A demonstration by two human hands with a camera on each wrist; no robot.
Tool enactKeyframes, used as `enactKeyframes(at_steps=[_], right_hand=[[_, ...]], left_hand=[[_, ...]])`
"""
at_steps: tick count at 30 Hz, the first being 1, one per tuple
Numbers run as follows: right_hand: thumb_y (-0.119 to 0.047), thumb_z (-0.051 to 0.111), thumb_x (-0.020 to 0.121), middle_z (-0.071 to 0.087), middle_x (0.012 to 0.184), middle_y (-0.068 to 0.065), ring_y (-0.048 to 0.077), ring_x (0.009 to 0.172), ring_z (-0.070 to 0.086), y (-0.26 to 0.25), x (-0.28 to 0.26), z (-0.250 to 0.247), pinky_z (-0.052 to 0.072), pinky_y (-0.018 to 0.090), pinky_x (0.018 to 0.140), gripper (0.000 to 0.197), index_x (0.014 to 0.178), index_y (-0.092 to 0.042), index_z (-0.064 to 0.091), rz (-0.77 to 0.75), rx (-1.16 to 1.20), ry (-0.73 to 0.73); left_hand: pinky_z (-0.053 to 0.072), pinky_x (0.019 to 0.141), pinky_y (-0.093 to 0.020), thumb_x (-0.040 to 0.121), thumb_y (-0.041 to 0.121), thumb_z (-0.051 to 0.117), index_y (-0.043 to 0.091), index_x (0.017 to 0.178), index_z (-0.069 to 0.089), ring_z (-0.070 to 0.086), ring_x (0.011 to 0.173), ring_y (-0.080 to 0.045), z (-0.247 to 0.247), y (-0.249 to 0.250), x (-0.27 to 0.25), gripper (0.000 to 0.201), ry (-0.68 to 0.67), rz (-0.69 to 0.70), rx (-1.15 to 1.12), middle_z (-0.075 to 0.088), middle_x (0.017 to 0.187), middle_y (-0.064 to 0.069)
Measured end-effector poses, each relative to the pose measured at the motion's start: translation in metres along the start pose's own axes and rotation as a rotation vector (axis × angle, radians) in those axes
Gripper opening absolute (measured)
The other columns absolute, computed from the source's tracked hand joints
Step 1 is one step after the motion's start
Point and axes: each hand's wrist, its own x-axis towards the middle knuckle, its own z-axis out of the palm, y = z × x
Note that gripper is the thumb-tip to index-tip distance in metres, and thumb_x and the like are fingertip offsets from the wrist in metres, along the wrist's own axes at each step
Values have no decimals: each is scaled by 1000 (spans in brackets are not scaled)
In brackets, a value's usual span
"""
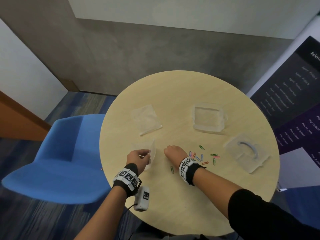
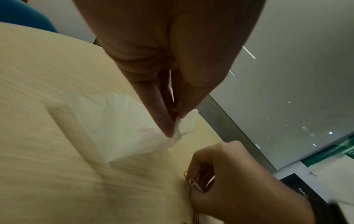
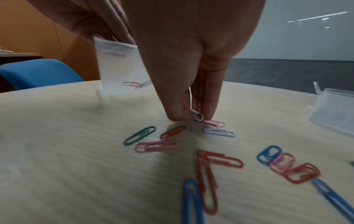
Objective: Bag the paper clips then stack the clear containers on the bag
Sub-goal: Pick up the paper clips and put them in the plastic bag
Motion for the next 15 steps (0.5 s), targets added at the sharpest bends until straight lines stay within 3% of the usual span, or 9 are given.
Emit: enactKeyframes(at_steps=[2, 5, 7, 10, 13, 15], right_hand=[[8, 56, 87, 65, 108, 21, 35, 99, 63, 9, 4, -5, 50, 40, 84, 21, 107, 3, 61, 47, 47, 13], [3, 55, 87, 70, 100, 17, 32, 94, 66, 38, 8, 0, 52, 35, 82, 17, 97, 0, 69, 234, 292, 106], [0, 67, 78, 74, 89, 13, 28, 85, 70, 60, 4, 8, 57, 33, 78, 12, 86, -4, 75, 423, 578, 188], [-2, 79, 67, 75, 77, 9, 22, 60, 71, 78, -14, 11, 63, 34, 62, 11, 75, -9, 77, 670, 1116, 329], [3, 78, 71, 75, 91, 16, 19, 68, 72, 64, -26, -1, 61, 24, 63, 20, 90, -2, 75, 611, 1638, 363], [4, 77, 73, 73, 96, 19, 24, 79, 72, 42, -30, -12, 61, 27, 72, 25, 98, 5, 71, 456, 1834, 272]], left_hand=[[57, 77, -29, 87, 12, 61, 14, 106, 74, 75, 75, -18, 1, 0, -1, 23, -3, -5, -4, 76, 87, -6], [56, 75, -28, 87, 15, 61, 17, 106, 74, 74, 76, -17, 3, 1, -3, 22, -9, -10, 6, 76, 84, -4], [56, 75, -29, 87, 16, 61, 18, 106, 74, 74, 76, -18, 4, 3, -3, 23, -12, -8, 12, 76, 84, -3], [57, 76, -29, 87, 16, 61, 17, 107, 73, 74, 77, -19, 10, 7, -3, 23, -24, -5, 3, 76, 84, -5], [58, 82, -33, 87, 16, 62, 14, 108, 73, 74, 79, -20, 21, 13, -3, 24, -47, 8, 12, 76, 87, -6], [57, 78, -29, 87, 16, 62, 13, 107, 73, 74, 78, -21, 30, 18, -5, 23, -62, 31, 22, 75, 88, -6]])
